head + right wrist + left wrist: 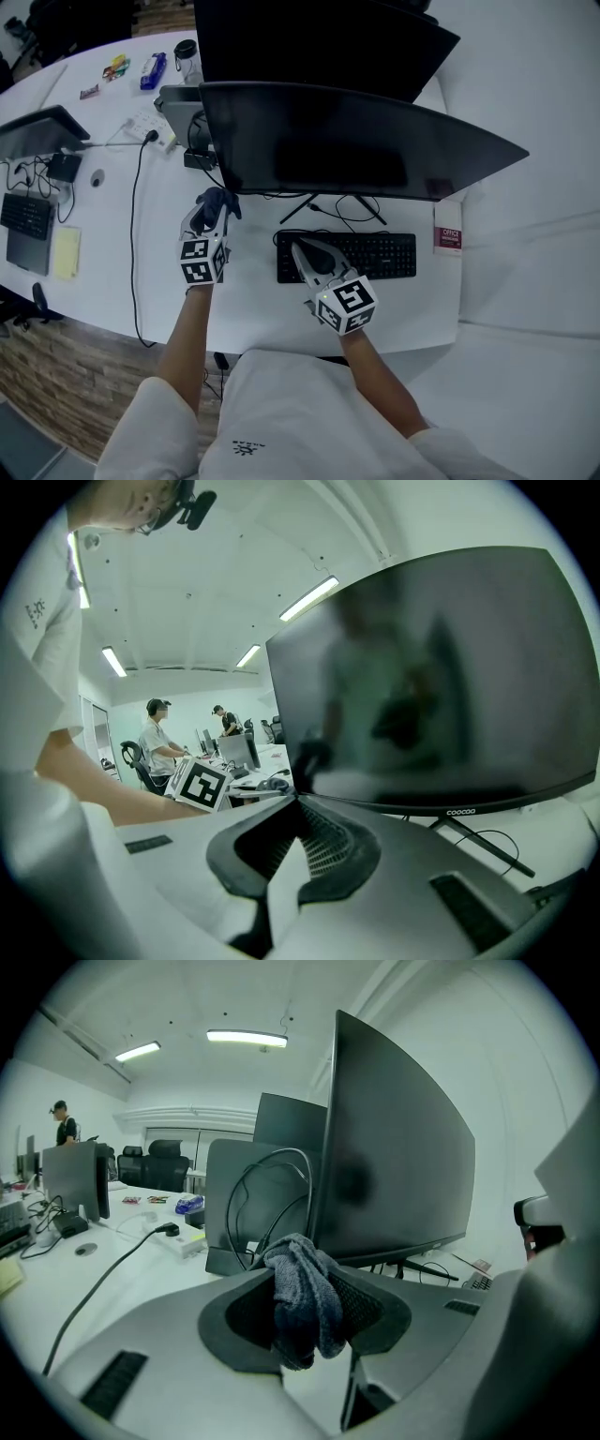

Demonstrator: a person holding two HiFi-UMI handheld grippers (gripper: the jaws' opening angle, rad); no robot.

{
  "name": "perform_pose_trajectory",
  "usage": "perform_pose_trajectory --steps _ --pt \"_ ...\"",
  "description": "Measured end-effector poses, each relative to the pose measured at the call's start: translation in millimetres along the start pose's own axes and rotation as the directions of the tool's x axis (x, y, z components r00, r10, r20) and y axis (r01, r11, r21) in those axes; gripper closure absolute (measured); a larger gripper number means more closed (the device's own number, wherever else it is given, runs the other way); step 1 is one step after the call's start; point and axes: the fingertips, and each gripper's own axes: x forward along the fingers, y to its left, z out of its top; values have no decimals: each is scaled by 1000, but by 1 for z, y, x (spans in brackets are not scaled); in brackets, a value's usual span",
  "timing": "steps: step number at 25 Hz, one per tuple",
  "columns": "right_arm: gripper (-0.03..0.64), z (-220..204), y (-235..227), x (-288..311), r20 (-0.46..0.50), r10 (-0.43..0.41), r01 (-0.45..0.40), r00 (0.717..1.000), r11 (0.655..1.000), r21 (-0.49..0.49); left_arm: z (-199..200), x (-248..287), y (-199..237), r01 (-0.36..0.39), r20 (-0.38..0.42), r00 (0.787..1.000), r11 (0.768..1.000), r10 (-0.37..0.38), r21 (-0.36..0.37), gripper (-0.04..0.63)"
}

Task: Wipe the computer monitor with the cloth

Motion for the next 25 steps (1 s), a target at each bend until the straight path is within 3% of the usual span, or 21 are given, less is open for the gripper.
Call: perform_pose_trajectory --steps 10,25 --pt "598 -3 -6 -11 4 -32 32 999 999 14 12 6 1 23 7 1000 999 -23 49 440" --pt "598 10 -7 -22 52 -25 24 998 1000 12 65 -11 -6 20 93 995 992 -32 127 440"
